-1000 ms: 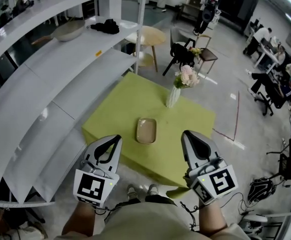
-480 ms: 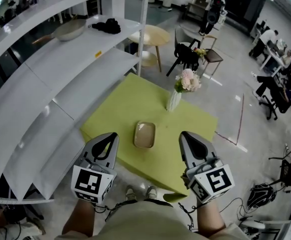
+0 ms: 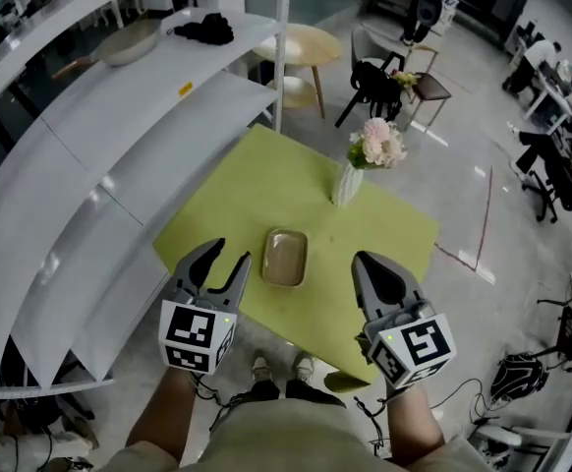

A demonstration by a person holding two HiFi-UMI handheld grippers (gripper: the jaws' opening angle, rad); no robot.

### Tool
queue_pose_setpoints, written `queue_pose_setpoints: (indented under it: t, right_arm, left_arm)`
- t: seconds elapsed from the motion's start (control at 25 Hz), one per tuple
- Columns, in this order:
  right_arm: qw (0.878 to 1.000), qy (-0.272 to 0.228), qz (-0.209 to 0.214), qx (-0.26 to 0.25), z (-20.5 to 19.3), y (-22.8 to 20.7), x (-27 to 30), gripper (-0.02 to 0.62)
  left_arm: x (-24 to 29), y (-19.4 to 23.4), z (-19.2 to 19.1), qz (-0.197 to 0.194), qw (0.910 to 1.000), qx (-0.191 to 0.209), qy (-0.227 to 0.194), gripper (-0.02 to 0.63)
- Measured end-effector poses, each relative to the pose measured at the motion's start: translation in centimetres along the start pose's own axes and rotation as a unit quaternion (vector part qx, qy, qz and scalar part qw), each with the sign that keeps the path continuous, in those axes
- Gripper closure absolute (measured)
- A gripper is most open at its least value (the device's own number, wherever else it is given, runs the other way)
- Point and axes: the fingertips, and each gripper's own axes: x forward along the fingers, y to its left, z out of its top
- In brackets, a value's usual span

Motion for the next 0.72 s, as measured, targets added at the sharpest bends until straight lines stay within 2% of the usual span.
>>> queue_pose_setpoints:
  t: [0.16,0.32,0.4,0.56,0.72]
  right_arm:
    - [0.999,0.036,-0.003,0.004,-3.5,-1.8,1.7,0.591]
    - [0.998,0.062,-0.001,0.022,-6.7,-3.0,3.3,0.589]
    - [0.996,0.077,0.001,0.033,-8.5,-3.3,4.0,0.590]
    - [0.992,0.108,0.005,0.059,-12.5,-3.8,5.2,0.589]
    - [0.988,0.134,0.008,0.078,-16.0,-4.3,6.5,0.590]
  left_arm:
    - [3.8,0.4,-3.5,0.003,0.9992,-0.008,0.038,0.417]
    - [7.4,0.8,-8.2,0.001,0.9955,-0.053,0.079,0.416]
    - [8.8,0.9,-11.0,0.001,0.9919,-0.072,0.104,0.416]
    - [11.0,0.4,-16.1,-0.008,0.9844,-0.076,0.159,0.416]
    - [12.6,-0.5,-21.6,-0.024,0.9718,-0.096,0.214,0.416]
